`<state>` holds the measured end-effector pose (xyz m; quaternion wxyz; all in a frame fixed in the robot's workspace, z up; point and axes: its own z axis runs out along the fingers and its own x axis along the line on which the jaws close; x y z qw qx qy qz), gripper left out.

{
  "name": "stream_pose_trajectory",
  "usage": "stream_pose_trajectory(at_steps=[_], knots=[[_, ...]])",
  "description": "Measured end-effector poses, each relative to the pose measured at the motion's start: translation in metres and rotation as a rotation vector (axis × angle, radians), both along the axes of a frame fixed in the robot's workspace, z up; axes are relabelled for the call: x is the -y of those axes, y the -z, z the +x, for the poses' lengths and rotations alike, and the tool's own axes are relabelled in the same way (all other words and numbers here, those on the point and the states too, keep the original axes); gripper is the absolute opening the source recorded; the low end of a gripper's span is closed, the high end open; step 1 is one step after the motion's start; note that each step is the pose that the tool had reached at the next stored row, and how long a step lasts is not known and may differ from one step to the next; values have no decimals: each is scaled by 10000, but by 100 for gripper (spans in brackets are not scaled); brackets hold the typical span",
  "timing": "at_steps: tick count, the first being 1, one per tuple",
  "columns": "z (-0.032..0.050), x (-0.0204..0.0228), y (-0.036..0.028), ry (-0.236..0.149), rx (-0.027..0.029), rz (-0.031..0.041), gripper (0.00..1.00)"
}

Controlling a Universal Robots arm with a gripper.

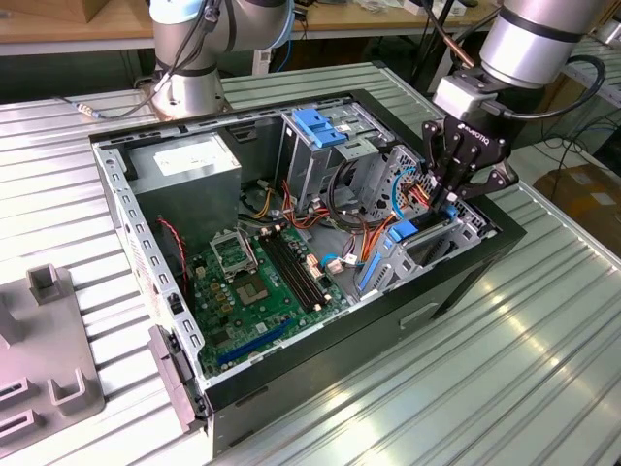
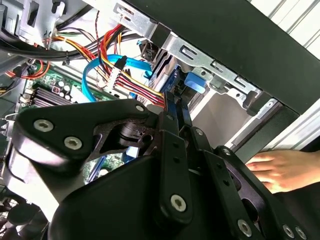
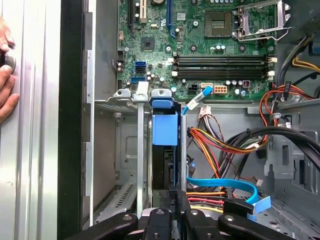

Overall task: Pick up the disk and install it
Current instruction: 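Insert the first disk wire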

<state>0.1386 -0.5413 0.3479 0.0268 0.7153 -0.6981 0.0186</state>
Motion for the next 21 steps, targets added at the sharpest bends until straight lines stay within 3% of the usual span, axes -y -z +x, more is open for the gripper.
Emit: stream_pose_trajectory(at_steps=[10,21], knots=[[7,-1,28,241,0,-2,17],[8,-1,89,251,-1,-8,17]])
